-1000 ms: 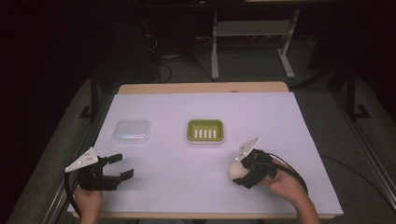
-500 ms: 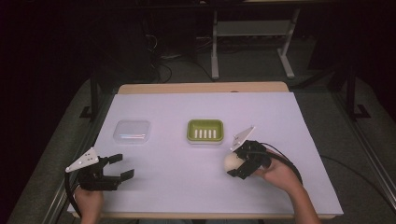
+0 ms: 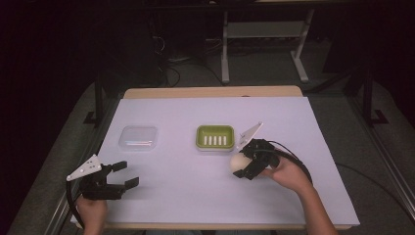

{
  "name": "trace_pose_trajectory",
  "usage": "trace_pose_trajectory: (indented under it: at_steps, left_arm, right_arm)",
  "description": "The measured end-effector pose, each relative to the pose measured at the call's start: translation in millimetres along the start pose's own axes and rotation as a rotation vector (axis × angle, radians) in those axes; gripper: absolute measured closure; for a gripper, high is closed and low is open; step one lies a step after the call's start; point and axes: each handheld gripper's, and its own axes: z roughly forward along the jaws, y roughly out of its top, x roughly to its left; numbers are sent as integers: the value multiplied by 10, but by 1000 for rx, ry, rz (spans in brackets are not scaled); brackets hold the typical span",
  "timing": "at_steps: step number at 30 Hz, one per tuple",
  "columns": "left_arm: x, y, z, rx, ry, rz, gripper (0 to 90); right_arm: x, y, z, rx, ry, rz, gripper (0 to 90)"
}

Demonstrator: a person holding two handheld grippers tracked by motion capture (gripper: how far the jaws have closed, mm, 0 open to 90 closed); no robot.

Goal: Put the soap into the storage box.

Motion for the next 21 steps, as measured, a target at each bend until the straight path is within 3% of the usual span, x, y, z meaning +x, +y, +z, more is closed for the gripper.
trace_pose_trajectory:
  at_steps: [21]
  left_arm:
    - [-15,3,5,-3,1,-8,131]
  right_arm:
    - [-107,199,-97,-31,-3,0,234]
